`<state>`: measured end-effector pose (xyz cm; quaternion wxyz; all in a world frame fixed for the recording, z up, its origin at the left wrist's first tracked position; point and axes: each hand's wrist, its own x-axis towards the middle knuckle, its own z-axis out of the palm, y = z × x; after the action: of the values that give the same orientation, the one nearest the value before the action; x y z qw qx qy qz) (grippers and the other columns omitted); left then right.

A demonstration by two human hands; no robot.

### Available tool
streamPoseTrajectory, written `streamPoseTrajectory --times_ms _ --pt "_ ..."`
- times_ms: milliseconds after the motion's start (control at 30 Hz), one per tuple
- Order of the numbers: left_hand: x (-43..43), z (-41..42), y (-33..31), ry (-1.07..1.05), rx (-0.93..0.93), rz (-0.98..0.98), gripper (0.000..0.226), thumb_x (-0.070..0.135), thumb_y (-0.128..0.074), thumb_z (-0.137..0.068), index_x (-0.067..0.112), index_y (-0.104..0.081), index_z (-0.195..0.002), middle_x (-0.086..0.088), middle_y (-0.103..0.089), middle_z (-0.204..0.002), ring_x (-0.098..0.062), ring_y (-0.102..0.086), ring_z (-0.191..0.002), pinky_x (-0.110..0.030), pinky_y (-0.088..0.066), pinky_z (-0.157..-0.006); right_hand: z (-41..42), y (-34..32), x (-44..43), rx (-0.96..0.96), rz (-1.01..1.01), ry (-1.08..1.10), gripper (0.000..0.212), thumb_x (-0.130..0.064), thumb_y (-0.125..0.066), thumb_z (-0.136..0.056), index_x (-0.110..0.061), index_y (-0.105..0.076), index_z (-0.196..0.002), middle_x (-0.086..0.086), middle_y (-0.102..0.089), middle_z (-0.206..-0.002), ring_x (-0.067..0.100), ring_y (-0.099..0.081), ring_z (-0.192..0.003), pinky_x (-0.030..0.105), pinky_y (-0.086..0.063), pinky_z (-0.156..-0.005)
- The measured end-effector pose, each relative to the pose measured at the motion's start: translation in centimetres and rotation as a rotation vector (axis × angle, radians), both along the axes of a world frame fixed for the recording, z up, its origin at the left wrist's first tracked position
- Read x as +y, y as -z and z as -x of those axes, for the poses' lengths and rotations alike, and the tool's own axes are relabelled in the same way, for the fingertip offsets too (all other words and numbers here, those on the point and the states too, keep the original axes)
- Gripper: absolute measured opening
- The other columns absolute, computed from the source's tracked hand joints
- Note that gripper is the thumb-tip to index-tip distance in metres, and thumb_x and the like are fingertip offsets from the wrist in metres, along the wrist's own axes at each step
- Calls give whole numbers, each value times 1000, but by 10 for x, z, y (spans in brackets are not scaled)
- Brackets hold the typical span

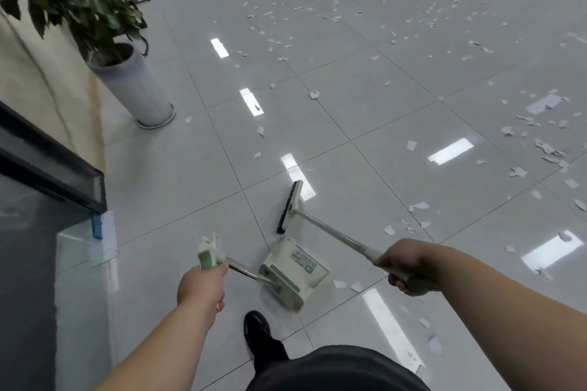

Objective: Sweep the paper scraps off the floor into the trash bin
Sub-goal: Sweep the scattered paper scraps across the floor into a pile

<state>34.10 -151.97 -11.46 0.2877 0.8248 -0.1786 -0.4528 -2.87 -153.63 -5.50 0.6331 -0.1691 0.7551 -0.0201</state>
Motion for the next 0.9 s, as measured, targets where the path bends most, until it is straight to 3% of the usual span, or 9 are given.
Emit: streamPoseTrajectory --times_ms 100,267,500,900 --pt "-7 -41 2 -54 36 -15 14 17 -70 -93 4 -64 -94 -9 -45 -65 -21 -37 -50 -25 -35 -45 -56 8 -36 -22 -9 -73 19 -10 -64 -97 -3 -50 -107 9 -47 -95 20 -46 -65 17 -42 -38" --pt "-23 -117 6 -143 61 -10 14 19 -71 -91 7 -64 -89 -9 -47 -62 -20 -39 -48 -24 -36 -47 -146 22 -89 -15 -22 -193 34 -11 -71 -91 -2 -53 -118 12 -49 -103 22 -52 -75 21 -45 -44" --pt "-43 -198 6 -170 18 -5 15 19 -67 -90 7 -62 -82 -5 -42 -52 -19 -36 -45 -25 -31 -48 -247 20 -139 -9 -2 -349 25 -11 -70 -92 -2 -54 -109 11 -49 -98 22 -48 -71 20 -43 -41" --pt "-111 -232 3 -182 -162 -13 21 29 -69 -91 10 -66 -82 -11 -54 -57 -26 -48 -50 -28 -38 -50 -290 17 -242 -30 41 -372 22 -13 -66 -94 -1 -53 -107 15 -49 -102 23 -48 -72 21 -45 -41"
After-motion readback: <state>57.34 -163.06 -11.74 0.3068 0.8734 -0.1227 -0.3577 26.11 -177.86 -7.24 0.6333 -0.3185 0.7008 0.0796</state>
